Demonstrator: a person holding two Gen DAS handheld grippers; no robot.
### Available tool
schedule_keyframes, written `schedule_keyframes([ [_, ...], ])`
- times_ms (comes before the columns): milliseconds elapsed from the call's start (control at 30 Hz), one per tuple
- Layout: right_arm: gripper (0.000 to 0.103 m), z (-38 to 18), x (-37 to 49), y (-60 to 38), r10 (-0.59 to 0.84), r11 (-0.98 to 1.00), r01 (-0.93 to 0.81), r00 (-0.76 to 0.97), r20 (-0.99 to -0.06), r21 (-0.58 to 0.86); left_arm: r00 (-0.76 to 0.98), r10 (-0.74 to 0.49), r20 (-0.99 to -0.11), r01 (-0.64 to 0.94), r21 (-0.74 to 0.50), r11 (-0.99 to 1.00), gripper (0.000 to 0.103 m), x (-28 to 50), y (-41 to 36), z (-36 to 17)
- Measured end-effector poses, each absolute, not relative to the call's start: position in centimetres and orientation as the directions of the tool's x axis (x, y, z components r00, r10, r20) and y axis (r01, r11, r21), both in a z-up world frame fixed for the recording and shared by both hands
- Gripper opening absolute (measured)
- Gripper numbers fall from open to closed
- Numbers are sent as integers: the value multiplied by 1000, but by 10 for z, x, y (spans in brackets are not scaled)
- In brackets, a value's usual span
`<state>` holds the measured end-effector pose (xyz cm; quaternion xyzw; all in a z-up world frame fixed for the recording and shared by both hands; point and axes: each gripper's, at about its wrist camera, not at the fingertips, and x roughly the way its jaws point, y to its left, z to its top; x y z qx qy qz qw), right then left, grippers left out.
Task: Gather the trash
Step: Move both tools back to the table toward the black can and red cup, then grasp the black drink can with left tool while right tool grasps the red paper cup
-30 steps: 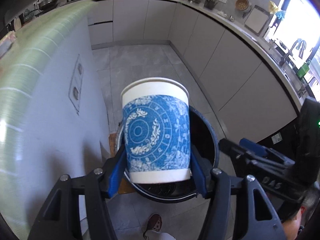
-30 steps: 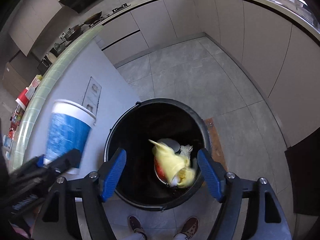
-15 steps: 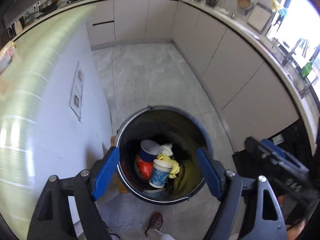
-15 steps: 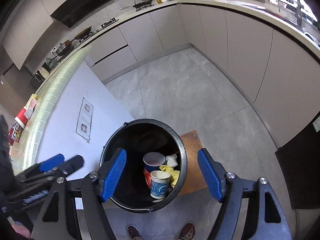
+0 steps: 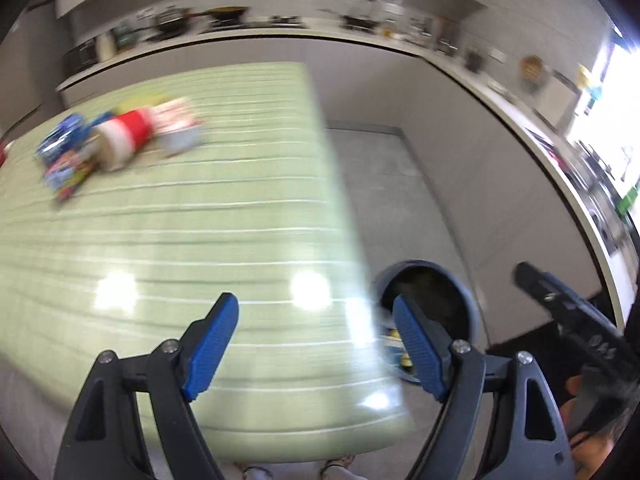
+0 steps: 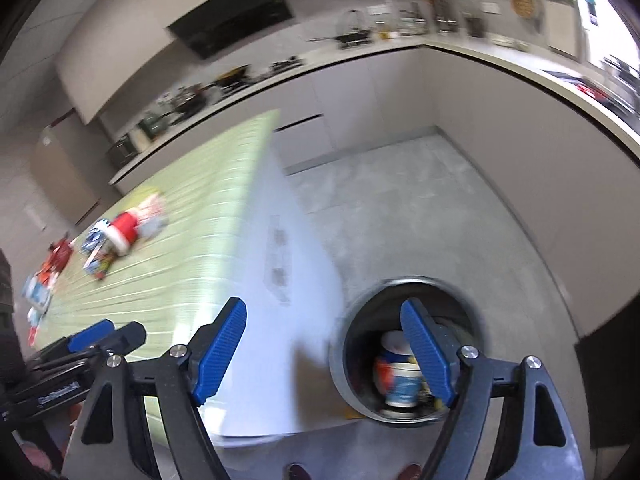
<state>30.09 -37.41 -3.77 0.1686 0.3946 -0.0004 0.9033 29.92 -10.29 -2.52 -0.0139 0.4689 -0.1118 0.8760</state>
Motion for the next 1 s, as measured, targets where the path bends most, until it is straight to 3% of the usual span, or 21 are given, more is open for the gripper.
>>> schedule_keyframes([
  [133,81,-29,319,-300,164,946,89,696,-699,311,577,-114,-809,69,-90,993,81,306,-9,-29],
  [367,82,-29,348,-187,212,949,22,690,-692,314,611,-34,-791,-20,-58,998,81,325,89,-30],
  [833,83,-35,433,-91,315,941,-121,652,-690,315,623,32,-782,-93,-34,995,81,391,156,-32],
  [1000,83,-33,458,-73,314,943,-126,648,-694,309,623,-7,-782,-52,-51,997,81,416,161,-32],
])
